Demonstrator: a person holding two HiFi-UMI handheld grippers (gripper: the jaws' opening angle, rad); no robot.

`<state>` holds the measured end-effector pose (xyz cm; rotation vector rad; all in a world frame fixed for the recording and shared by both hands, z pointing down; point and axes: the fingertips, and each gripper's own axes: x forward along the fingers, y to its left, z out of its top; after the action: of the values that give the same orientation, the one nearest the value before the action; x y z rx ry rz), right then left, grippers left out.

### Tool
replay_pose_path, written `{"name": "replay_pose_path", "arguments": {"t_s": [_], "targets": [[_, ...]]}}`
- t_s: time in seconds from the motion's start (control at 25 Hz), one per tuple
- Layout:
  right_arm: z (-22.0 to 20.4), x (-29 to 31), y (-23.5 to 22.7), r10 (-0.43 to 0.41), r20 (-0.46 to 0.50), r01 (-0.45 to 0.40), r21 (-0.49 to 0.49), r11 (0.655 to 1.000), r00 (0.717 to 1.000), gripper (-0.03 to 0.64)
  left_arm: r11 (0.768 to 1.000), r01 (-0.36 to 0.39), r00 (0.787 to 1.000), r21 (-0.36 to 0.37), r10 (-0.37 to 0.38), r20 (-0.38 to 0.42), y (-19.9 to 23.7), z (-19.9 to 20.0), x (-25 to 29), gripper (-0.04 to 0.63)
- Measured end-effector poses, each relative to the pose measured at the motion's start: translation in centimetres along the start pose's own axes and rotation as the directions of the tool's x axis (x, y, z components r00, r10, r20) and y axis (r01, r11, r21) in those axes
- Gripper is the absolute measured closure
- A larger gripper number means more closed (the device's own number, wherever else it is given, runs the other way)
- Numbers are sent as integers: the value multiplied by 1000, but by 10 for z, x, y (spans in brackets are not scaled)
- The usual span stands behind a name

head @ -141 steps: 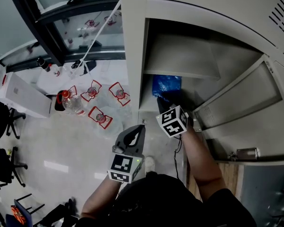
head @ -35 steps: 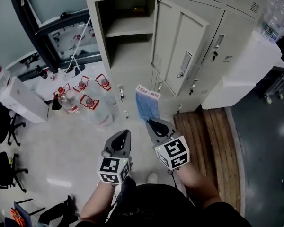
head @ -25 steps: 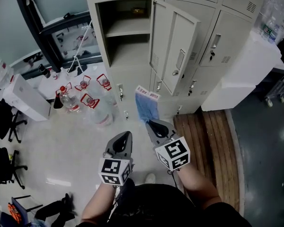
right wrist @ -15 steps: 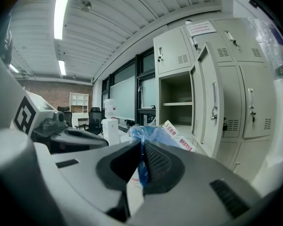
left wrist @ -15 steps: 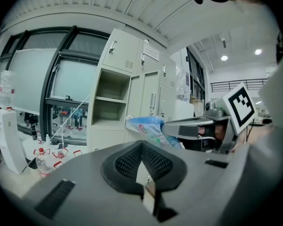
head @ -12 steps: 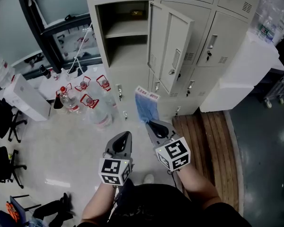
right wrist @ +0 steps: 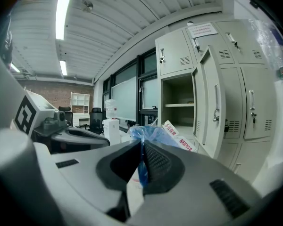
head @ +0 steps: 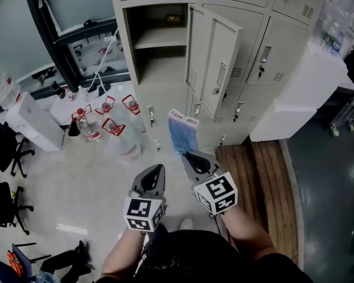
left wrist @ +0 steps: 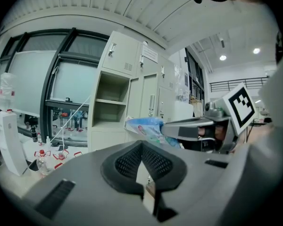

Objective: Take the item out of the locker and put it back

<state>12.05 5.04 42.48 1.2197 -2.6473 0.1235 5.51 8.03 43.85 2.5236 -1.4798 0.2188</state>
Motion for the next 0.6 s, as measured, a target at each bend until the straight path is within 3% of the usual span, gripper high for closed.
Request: {"name": "replay_pose_path", "arguments": {"t_s": [0.6], "targets": [[12, 45, 8, -17, -15, 17, 3, 1000, 1000, 600, 1000, 23, 1000, -1, -23, -13, 47, 7, 8, 592]]}}
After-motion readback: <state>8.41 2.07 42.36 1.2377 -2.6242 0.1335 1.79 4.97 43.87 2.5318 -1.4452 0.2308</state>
